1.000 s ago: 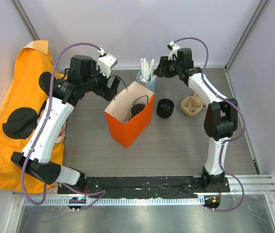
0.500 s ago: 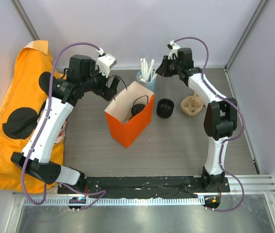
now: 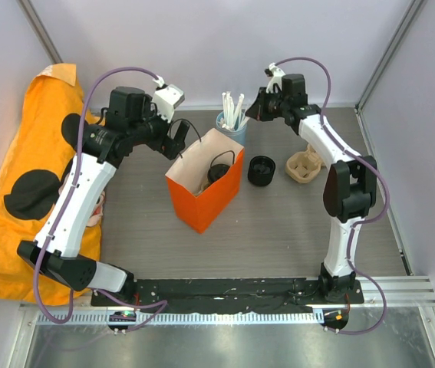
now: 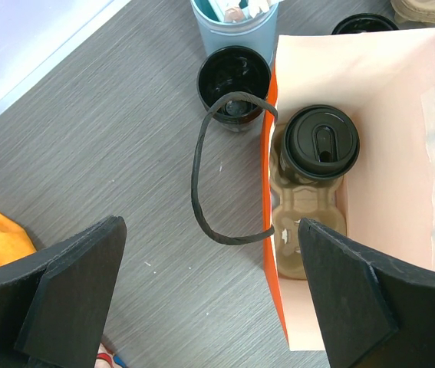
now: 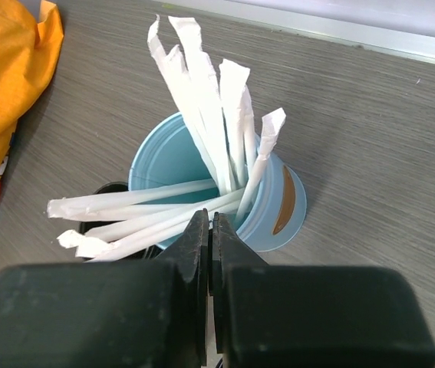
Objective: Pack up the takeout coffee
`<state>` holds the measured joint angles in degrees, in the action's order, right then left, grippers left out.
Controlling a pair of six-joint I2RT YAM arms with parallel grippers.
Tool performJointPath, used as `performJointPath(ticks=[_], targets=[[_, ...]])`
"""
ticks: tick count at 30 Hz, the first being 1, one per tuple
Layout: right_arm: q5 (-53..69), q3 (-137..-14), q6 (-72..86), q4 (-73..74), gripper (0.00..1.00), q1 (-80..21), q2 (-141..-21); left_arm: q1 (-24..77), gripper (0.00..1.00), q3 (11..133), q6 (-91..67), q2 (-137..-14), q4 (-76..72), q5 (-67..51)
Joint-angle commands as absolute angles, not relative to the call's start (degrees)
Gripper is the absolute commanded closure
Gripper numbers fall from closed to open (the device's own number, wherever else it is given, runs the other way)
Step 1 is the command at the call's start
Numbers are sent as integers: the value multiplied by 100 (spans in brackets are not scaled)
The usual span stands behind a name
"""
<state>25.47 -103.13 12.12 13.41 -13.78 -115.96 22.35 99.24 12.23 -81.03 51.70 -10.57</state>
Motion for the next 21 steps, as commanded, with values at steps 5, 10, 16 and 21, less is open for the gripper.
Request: performJointPath(ticks=[5,10,16,21], targets=[[2847,-10819,1221,1617,99,-1213,-10521,2197,0,10169,1178,-8007,5142,-1186],[2909,-11030,1196,1810,99,-1169,-10362,2197,0,10195,1169,-8007,5133,-1195],[2734,-10619,1107,1618,62,-1169,-10494,2197,0,10186,1160,-8024,5133,-1248],[2689,-10450,1169,1389,51,-1160,-10915,2188,0,10186,1151,-8033,5133,-1248]])
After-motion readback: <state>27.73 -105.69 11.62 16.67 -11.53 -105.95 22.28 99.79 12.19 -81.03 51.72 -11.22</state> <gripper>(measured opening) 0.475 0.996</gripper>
